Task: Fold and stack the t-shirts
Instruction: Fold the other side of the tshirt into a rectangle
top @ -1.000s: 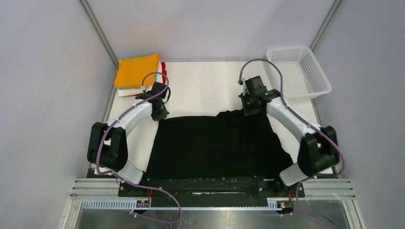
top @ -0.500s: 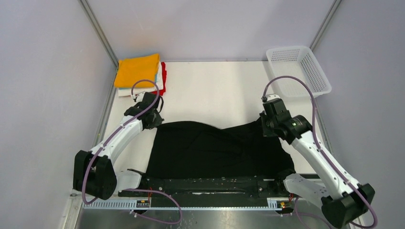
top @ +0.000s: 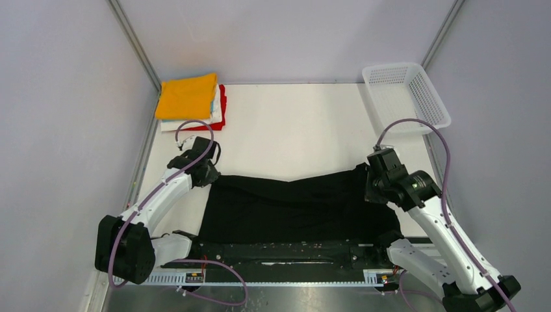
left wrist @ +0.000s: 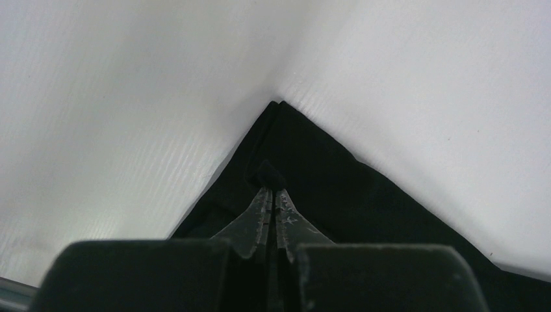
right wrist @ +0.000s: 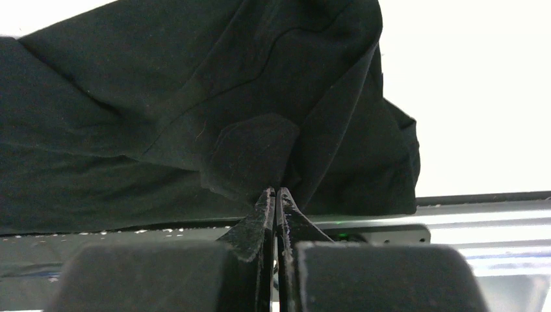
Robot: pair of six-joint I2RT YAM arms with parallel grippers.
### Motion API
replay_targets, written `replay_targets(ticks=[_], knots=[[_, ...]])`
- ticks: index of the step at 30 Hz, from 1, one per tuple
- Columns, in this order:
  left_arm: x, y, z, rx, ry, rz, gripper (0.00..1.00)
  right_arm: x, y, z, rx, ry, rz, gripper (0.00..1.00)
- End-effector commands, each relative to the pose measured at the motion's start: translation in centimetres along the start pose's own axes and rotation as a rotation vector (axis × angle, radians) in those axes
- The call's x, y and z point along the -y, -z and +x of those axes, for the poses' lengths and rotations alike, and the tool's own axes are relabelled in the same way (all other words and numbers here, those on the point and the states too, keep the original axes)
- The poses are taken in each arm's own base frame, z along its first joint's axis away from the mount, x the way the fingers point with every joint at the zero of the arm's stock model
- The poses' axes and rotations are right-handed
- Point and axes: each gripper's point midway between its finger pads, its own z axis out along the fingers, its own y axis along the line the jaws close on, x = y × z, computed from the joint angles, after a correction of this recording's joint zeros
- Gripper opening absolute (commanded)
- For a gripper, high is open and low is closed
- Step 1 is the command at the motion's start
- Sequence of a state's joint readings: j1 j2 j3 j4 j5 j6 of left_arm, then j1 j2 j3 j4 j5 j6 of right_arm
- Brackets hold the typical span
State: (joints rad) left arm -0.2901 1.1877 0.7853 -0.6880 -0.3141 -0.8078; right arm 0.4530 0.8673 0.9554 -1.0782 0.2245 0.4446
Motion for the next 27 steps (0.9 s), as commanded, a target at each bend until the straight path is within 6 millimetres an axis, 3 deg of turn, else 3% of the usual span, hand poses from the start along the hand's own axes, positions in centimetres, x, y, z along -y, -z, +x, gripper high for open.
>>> replay_targets(ticks=[1, 4, 6, 9, 11, 13, 16, 18, 20, 21, 25, 27], knots=[[-1.0, 0.0, 0.2, 0.036, 0.032, -0.023, 0.0, 0.9, -0.8, 4.5, -0.132, -0.099, 0.041, 0.0], [-1.7, -0.6, 1.0, 0.023, 0.036, -0.036, 0.0, 1.1, -2.5, 6.7, -0.198, -0.137, 0.073, 0.06], [-1.9, -1.0, 1.8, 0.005, 0.038, -0.04, 0.04, 1.6, -3.5, 7.7, -0.225, -0.159, 0.11, 0.19], [-2.9, -1.5, 2.9, -0.024, 0.033, -0.08, 0.11, 1.4, -4.5, 9.4, -0.29, -0.162, 0.11, 0.29], [-4.1, -1.7, 3.4, -0.033, 0.038, -0.132, 0.22, 1.1, -4.4, 9.4, -0.301, -0.163, 0.098, 0.57], [-4.9, -1.5, 3.7, -0.036, 0.041, -0.172, 0.29, 1.1, -4.3, 8.6, -0.272, -0.149, 0.097, 0.63], [-4.9, -0.9, 2.9, -0.019, 0.049, -0.183, 0.47, 2.1, -3.1, 6.4, -0.19, -0.111, 0.133, 0.98], [-3.9, 0.1, 2.0, -0.008, 0.06, -0.141, 0.62, 1.9, -2.0, 4.5, -0.106, -0.107, 0.105, 1.0], [-2.3, 1.3, 1.1, 0.001, 0.066, -0.058, 0.92, 0.7, -1.5, 2.6, -0.01, -0.11, 0.021, 0.99], [-1.3, 2.1, 0.4, 0.012, 0.065, -0.008, 0.99, -0.1, -1.3, 1.7, 0.04, -0.109, -0.031, 1.0], [2.4, 4.6, -0.9, 0.034, 0.022, 0.17, 0.99, -2.3, -2.3, -1.9, 0.21, -0.088, -0.142, 0.99], [4.7, 4.7, -0.4, 0.003, -0.019, 0.278, 0.99, -2.4, -3.4, -3.5, 0.259, -0.115, -0.11, 0.99]])
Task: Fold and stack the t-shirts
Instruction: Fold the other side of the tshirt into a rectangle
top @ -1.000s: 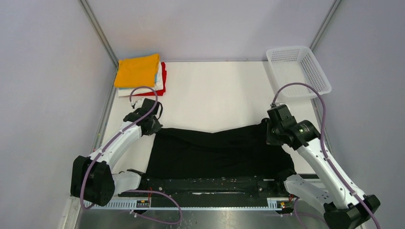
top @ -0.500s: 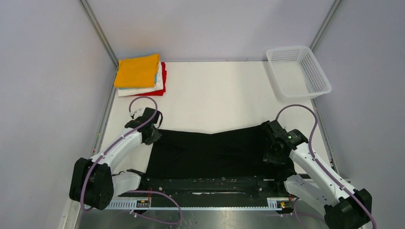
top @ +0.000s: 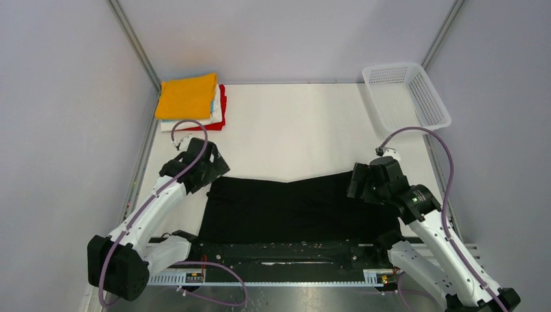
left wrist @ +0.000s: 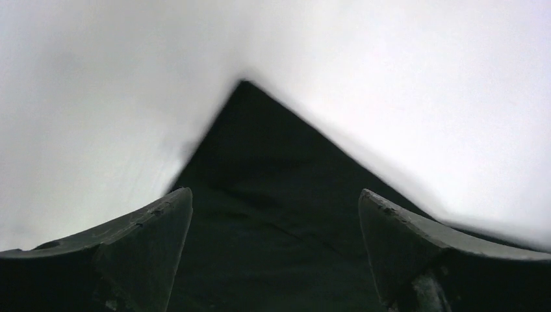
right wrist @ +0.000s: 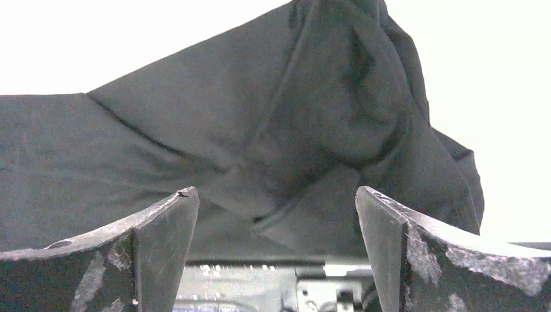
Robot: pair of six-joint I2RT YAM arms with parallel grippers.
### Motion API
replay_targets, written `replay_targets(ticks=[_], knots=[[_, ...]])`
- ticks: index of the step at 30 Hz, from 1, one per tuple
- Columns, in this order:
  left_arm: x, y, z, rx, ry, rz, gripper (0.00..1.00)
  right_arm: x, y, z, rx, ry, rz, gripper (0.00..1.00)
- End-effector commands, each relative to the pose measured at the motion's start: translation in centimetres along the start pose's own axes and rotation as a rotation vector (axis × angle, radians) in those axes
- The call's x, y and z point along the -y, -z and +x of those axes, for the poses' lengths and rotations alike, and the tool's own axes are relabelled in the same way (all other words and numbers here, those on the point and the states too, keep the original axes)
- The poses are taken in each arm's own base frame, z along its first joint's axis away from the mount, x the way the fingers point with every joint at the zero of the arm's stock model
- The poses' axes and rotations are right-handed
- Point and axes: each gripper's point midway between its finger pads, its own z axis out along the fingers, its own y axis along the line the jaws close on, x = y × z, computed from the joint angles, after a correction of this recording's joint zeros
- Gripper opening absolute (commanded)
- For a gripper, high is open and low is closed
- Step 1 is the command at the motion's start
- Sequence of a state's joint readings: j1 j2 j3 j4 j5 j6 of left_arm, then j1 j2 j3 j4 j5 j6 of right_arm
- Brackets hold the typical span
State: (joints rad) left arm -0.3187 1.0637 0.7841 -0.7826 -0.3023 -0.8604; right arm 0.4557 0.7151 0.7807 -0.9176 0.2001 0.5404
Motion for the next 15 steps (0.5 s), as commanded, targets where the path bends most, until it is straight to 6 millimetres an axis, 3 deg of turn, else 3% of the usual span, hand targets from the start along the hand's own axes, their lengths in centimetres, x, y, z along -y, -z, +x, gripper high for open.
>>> replay_targets(ticks=[1, 5, 9, 12, 15], knots=[[6.4, 1.6, -0.3, -0.038, -0.073, 0.289, 0.99, -2.0, -2.6, -4.8, 0.172, 0.005, -0.015, 0.99], [8.7, -0.8, 2.9, -0.196, -0.11, 0.36, 0.99, -3.5, -6.2, -6.5, 0.129, -0.001, -0.018, 1.0], [7.8, -4.0, 4.7, -0.248, -0.109, 0.281, 0.99, -4.9, -10.9, -6.3, -0.002, -0.054, -0.048, 0.99], [6.7, -5.6, 5.2, -0.255, -0.111, 0.205, 0.99, -3.4, -13.4, -6.0, -0.064, -0.106, 0.03, 0.99], [4.8, -6.9, 5.3, -0.245, -0.103, 0.126, 0.99, 0.5, -15.2, -5.6, -0.094, -0.191, 0.161, 0.99]])
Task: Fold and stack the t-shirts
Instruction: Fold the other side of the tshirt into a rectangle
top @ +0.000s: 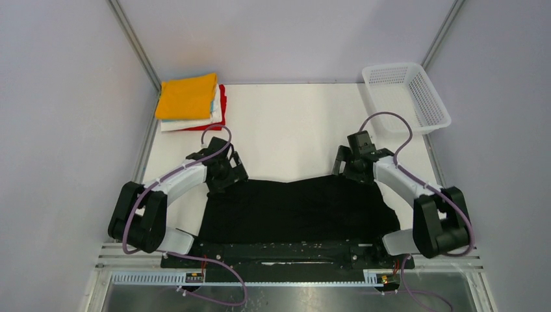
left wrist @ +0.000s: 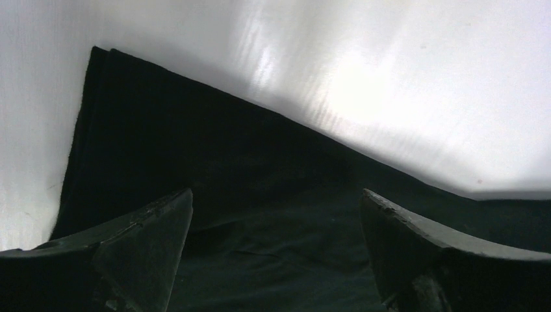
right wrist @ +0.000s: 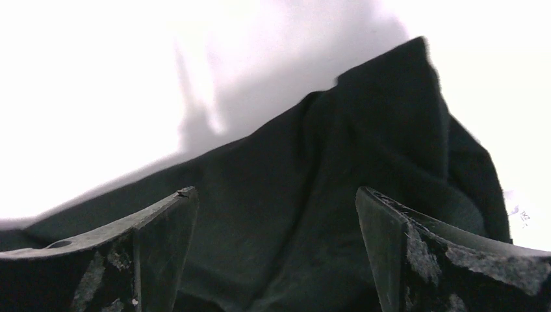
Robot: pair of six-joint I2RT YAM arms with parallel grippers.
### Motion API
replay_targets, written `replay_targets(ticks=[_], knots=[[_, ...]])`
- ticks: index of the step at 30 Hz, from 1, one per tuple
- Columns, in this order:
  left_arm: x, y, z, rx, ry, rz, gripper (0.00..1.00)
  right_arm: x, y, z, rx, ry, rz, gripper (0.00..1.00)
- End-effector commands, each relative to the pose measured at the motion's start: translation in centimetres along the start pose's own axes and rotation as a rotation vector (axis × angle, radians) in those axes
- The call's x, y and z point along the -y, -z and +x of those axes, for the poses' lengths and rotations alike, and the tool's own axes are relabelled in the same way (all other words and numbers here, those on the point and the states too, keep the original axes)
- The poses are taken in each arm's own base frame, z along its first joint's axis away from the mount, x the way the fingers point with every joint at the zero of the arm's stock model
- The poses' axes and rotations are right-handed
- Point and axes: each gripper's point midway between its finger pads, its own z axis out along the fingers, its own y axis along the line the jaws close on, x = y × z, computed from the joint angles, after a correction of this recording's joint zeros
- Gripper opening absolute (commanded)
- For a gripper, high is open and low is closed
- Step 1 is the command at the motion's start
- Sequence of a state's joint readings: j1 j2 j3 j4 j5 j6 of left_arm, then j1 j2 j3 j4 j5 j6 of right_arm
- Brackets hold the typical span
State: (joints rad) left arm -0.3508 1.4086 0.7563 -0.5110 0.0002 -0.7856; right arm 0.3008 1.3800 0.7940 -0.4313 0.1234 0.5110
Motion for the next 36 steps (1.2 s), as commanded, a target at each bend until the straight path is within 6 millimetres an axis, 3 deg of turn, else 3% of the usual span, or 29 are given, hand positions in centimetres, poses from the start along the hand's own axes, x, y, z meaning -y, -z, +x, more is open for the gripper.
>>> replay_targets(ticks=[1, 5, 8, 11, 15, 19, 22, 24, 28, 33, 36], knots=[[-1.2, -1.0, -1.2, 0.05, 0.023, -0.034, 0.99, 2.9, -1.5, -3.0, 0.042, -0.163, 0.083, 1.0], [-3.5, -1.6, -0.7, 0.037, 0.07, -0.076, 0.99, 7.3, -2.7, -2.7, 0.015, -0.334, 0.169, 0.96], [-4.3, -1.7, -0.5, 0.03, 0.091, -0.081, 0.99, 9.4, -3.0, -2.1, -0.015, -0.435, 0.181, 1.0], [-4.2, -1.6, -0.5, 0.031, 0.096, -0.075, 0.99, 9.1, -3.3, -1.9, -0.024, -0.496, 0.114, 1.0], [-4.4, -1.0, -0.7, 0.044, 0.097, -0.087, 0.99, 8.0, -2.2, -3.4, 0.013, -0.502, 0.027, 1.0], [-3.7, 0.9, -2.3, 0.108, 0.099, -0.071, 0.99, 6.3, 0.9, -6.0, 0.095, -0.426, -0.084, 1.0], [-2.4, 2.7, -3.8, 0.157, 0.097, -0.03, 0.99, 6.1, 3.6, -6.3, 0.137, -0.404, -0.105, 1.0], [-1.7, 3.9, -4.7, 0.183, 0.094, -0.01, 0.99, 5.9, 4.9, -5.1, 0.123, -0.396, -0.12, 0.99], [-0.1, 5.3, -5.2, 0.204, 0.082, 0.046, 0.99, 5.1, 6.2, -0.4, 0.048, -0.369, -0.171, 0.99], [2.2, 4.9, -3.3, 0.152, 0.011, 0.115, 0.99, 0.6, 7.3, 5.3, -0.048, -0.241, -0.33, 1.0], [3.2, 3.8, -1.8, 0.094, -0.011, 0.17, 0.99, -0.8, 6.5, 7.8, -0.124, -0.226, -0.36, 1.0]])
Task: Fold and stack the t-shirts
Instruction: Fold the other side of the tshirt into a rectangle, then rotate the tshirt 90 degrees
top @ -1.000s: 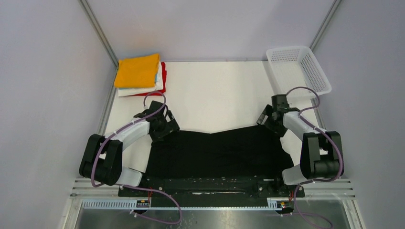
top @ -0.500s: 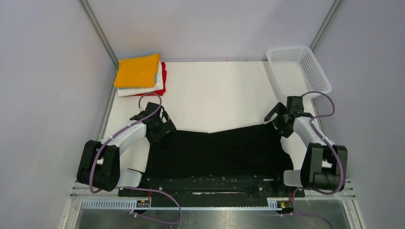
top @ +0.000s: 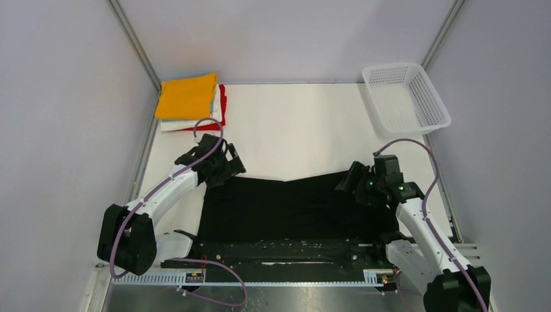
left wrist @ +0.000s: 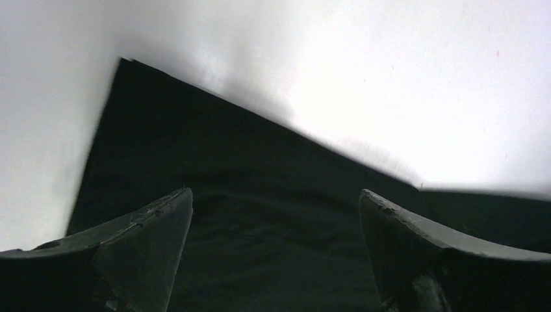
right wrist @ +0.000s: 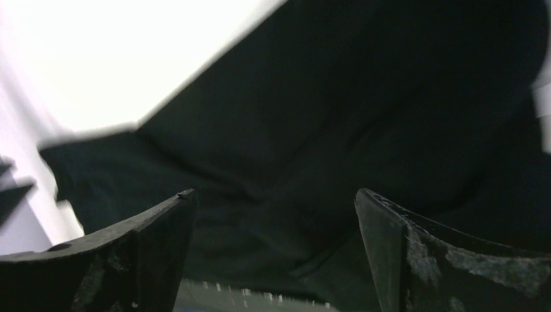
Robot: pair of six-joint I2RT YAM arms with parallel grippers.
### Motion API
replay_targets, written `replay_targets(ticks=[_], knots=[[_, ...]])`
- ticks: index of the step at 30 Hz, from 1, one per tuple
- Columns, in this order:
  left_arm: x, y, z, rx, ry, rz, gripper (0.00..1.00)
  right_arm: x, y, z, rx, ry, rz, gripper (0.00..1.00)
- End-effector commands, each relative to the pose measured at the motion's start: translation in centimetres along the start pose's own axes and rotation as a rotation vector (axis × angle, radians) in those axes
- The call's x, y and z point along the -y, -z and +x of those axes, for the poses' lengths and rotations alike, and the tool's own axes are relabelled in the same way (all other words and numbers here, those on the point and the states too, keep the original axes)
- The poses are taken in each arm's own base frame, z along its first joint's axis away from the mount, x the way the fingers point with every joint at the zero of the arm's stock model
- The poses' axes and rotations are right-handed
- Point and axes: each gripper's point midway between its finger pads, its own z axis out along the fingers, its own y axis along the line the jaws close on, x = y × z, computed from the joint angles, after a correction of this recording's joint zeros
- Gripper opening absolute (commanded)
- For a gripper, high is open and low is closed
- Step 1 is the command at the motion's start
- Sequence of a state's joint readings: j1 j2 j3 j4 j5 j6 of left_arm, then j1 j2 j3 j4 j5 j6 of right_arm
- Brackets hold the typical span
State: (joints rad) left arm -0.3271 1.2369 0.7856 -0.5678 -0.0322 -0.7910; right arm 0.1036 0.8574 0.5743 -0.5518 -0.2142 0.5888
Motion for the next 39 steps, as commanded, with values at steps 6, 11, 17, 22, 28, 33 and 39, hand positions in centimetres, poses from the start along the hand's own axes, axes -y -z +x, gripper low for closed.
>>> replay_targets(ticks=[6, 11, 17, 22, 28, 33, 39], knots=[[0.1, -2.7, 2.6, -0.082, -0.025, 0.022, 0.99, 2.8, -2.5, 6.8, -0.229, -0.063, 0.115, 0.99], [-0.6, -4.2, 3.5, -0.124, -0.026, -0.01, 0.99, 2.4, -4.6, 5.8, -0.258, -0.056, 0.135, 0.99], [-1.3, -4.2, 4.2, -0.142, -0.009, -0.028, 0.99, 0.0, -7.8, 0.1, -0.198, -0.029, 0.181, 0.99], [-0.8, -3.5, 6.2, -0.137, 0.06, 0.021, 0.99, -3.7, -11.8, -5.6, -0.194, -0.031, 0.127, 1.0], [1.3, -2.3, 9.2, -0.079, 0.159, 0.122, 0.99, -7.3, -15.7, -10.7, -0.21, 0.001, 0.102, 0.99], [3.1, -1.8, 10.6, -0.044, 0.196, 0.16, 0.99, -10.2, -19.0, -14.6, -0.199, 0.0, 0.072, 0.99], [7.0, -1.8, 11.2, -0.049, 0.156, 0.222, 0.99, -13.3, -23.1, -16.6, -0.248, -0.04, 0.015, 1.0]])
